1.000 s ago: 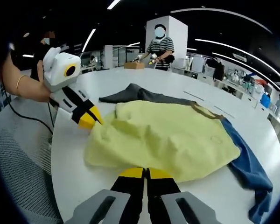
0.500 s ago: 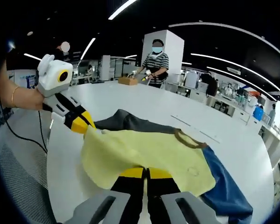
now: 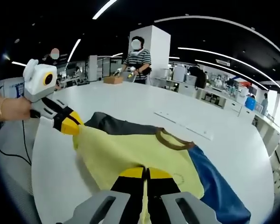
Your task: Fold the garment on the visible template until the final outline fits inside the template.
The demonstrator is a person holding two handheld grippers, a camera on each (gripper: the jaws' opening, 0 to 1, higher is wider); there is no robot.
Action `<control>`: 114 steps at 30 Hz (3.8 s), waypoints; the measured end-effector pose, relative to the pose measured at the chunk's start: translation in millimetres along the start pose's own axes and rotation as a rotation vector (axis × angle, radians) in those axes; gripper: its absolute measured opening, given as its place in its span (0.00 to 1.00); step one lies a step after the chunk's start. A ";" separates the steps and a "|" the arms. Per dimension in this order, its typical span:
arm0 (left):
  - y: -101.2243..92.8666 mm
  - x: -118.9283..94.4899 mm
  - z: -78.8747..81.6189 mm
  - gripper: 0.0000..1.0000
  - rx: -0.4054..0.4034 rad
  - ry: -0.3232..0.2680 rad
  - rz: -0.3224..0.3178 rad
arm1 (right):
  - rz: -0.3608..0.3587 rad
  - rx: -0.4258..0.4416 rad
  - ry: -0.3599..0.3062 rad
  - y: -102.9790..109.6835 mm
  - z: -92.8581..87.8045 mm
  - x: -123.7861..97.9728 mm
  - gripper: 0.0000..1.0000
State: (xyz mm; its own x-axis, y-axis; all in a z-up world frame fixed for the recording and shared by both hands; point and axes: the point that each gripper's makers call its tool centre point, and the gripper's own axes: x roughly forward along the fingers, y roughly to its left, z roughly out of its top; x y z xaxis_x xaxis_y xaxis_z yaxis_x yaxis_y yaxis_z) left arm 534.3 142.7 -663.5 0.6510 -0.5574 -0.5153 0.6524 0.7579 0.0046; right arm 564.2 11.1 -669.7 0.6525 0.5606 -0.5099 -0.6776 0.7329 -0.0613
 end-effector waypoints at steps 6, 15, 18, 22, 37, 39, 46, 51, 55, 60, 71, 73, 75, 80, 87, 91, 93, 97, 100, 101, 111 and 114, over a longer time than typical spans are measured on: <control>14.6 20.4 -6.3 0.00 -0.017 0.021 0.016 | -0.010 0.049 0.032 -11.2 -8.2 21.3 0.00; 29.4 39.7 -18.3 0.00 -0.040 0.053 0.019 | -0.007 0.129 0.073 -22.4 -24.6 45.9 0.00; 32.9 46.0 -22.3 0.00 -0.032 0.068 0.020 | -0.004 0.142 0.088 -24.2 -29.6 52.2 0.00; 36.1 52.0 -26.9 0.00 -0.033 0.083 0.019 | -0.004 0.159 0.110 -25.6 -36.0 58.4 0.00; 42.5 65.9 -46.4 0.01 -0.004 0.145 0.021 | 0.011 0.187 0.177 -25.6 -55.8 70.3 0.00; 43.0 65.3 -47.2 0.01 0.000 0.148 0.023 | 0.010 0.195 0.177 -25.8 -55.9 70.6 0.00; 48.4 49.6 -41.8 0.11 0.008 0.131 0.044 | -0.018 0.239 0.136 -30.7 -43.6 62.9 0.03; 50.0 32.5 -43.0 0.17 0.006 0.114 0.025 | -0.004 0.215 0.094 -28.2 -27.9 46.1 0.18; 49.5 18.4 -47.0 0.22 0.014 0.116 0.015 | 0.007 0.190 0.085 -23.9 -22.2 32.7 0.24; 45.7 7.9 -50.2 0.25 0.018 0.115 0.001 | 0.024 0.169 0.078 -13.9 -17.1 15.9 0.29; 38.2 0.2 -60.1 0.24 -0.004 0.125 -0.003 | 0.064 0.167 0.077 12.6 -24.7 -9.3 0.29; 37.4 0.3 -61.2 0.24 0.002 0.126 -0.003 | 0.074 0.162 0.081 18.5 -27.1 -11.0 0.29; 37.0 0.2 -63.4 0.24 0.002 0.131 0.003 | 0.093 0.164 0.088 29.2 -31.0 -13.6 0.29; 35.4 -0.1 -68.1 0.22 0.003 0.137 0.009 | 0.112 0.154 0.105 44.7 -39.6 -15.8 0.26; 38.6 -1.7 -74.0 0.20 -0.006 0.141 0.033 | 0.163 0.155 0.131 66.8 -55.4 -9.6 0.25; 37.7 -1.4 -71.0 0.19 0.031 0.115 0.037 | 0.186 0.162 0.116 74.8 -58.5 -0.7 0.24; 38.1 -0.4 -71.7 0.19 0.035 0.118 0.039 | 0.189 0.155 0.108 77.8 -60.1 5.2 0.22; 39.1 1.8 -75.2 0.18 0.032 0.131 0.047 | 0.187 0.149 0.092 80.0 -60.6 15.2 0.21; 38.0 3.3 -75.6 0.13 0.032 0.129 0.047 | 0.180 0.157 0.069 79.2 -58.3 20.9 0.19; 37.1 4.7 -75.8 0.12 0.035 0.128 0.044 | 0.178 0.161 0.068 79.1 -58.4 23.8 0.19; 43.9 11.6 -78.3 0.04 -0.002 0.125 0.073 | 0.112 0.114 0.062 76.4 -63.6 42.0 0.16; 45.8 12.5 -79.3 0.03 -0.027 0.119 0.077 | 0.089 0.100 0.054 73.0 -62.4 45.1 0.12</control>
State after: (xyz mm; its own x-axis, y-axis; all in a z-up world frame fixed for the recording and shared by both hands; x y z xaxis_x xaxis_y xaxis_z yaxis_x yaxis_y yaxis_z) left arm 541.5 197.3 -737.6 0.6475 -0.4542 -0.6119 0.5904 0.8067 0.0259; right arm 523.0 65.8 -750.7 0.5701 0.6055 -0.5553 -0.6930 0.7174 0.0708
